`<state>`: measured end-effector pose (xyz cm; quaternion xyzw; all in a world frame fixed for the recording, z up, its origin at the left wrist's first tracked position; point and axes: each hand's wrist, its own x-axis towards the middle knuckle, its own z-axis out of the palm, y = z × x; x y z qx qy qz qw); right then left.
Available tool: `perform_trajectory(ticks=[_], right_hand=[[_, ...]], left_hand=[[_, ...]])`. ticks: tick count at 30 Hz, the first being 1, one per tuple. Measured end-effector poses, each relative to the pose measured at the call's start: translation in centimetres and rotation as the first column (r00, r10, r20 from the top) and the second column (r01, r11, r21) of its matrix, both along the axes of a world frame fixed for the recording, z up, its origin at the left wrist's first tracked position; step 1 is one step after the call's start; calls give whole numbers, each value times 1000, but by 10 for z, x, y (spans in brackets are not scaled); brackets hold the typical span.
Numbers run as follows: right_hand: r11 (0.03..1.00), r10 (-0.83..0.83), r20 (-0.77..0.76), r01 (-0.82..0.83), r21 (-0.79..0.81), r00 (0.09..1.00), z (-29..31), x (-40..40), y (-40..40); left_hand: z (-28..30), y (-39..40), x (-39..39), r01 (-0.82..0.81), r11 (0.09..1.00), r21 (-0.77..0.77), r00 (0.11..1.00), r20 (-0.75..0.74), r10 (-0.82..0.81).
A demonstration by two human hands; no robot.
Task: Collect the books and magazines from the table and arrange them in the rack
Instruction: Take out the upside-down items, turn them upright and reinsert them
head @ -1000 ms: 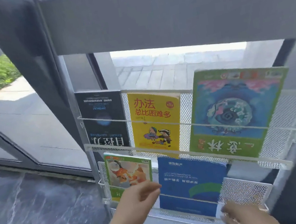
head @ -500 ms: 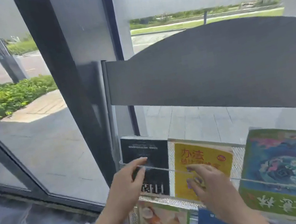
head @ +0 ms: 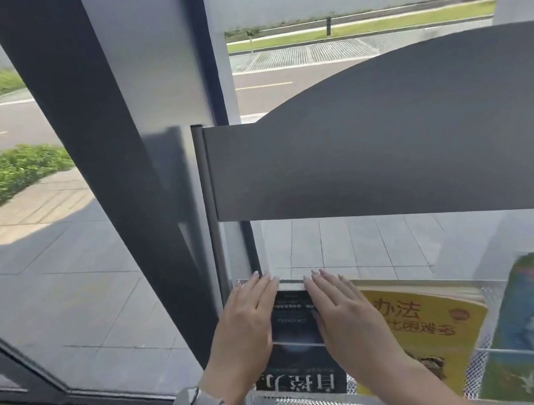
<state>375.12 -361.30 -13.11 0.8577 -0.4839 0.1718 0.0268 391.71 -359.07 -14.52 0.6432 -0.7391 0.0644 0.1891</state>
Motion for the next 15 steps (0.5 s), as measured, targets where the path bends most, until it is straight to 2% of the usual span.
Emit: perform_trajectory(ticks=[2, 6, 10, 12, 15], right_hand=[[999, 24, 39, -23, -50, 999, 4, -1, 2], [997, 52, 139, -44, -63, 989, 16, -1, -1], [979, 36, 136, -63, 196, 990, 31, 3, -8], [967, 26, 150, -63, 247, 988, 36, 3, -12], [963, -16, 258, -55, 266, 966, 47, -7, -12]], left_hand=[[1, 1, 1, 36, 998, -44, 999, -33, -37], [11, 2, -6, 36, 996, -85, 979, -197, -53], [14, 1, -9, 43, 994, -98, 962, -265, -67], [16, 2, -10, 21, 996, -90, 931, -362, -52], [27, 10, -13, -42, 992, -120, 877, -481, -21]])
